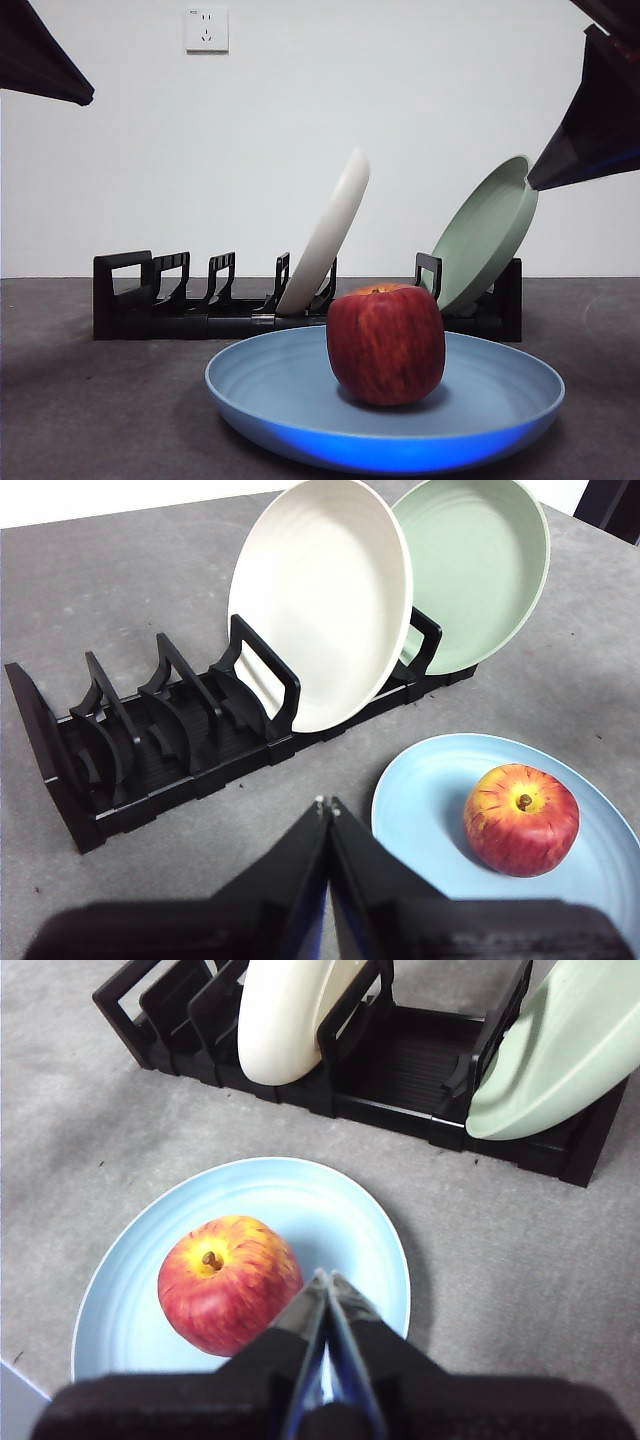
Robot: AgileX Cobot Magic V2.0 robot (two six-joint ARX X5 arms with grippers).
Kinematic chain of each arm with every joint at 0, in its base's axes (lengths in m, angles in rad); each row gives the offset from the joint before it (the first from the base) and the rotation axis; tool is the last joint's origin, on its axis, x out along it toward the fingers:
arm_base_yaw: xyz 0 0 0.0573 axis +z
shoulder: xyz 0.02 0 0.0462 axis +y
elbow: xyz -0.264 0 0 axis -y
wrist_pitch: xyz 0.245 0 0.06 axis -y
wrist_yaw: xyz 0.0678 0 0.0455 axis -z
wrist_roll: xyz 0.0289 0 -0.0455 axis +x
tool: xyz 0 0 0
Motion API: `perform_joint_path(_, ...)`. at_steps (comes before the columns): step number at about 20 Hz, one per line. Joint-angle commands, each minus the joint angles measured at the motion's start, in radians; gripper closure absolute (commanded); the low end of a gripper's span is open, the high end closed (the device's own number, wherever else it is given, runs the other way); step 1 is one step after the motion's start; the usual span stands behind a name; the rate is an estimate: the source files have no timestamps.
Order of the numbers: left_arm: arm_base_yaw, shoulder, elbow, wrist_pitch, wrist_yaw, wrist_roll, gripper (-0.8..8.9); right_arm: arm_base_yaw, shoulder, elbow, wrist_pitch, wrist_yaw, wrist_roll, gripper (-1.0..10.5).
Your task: Take the blue plate from the plate rack,put the plate on the table,take the apple from the table,put the apple in the plate
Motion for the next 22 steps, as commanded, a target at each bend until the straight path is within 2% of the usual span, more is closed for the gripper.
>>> perform_joint_path(1,0.000,-0.001,-0.004,0.002,0.001,-0.006,8.17,0.001,-0.002,0.000,0.006,0.003,0.010,9.5)
perform_joint_path(6,0.000,-0.011,-0.004,-0.010,-0.001,-0.006,8.17,0.001,-0.002,0.000,0.006,0.003,0.010,9.5)
perform_joint_path(9,0.039,-0.090,-0.004,-0.047,0.003,0.010,8.17,0.001,-0.002,0.000,0.006,0.003,0.010,9.5)
perform_joint_path(15,0.317,-0.305,-0.050,-0.047,0.003,0.031,8.17,0.001,-0.003,0.000,0.006,0.003,0.010,9.5)
perform_joint_path(19,0.443,-0.460,-0.206,-0.020,0.001,0.087,8.17,0.001,-0.003,0.000,0.006,0.003,0.010,9.5)
perform_joint_path(22,0.501,-0.560,-0.362,0.100,0.001,0.088,8.17,0.001,-0.003,0.000,0.006,0.003,0.010,9.5)
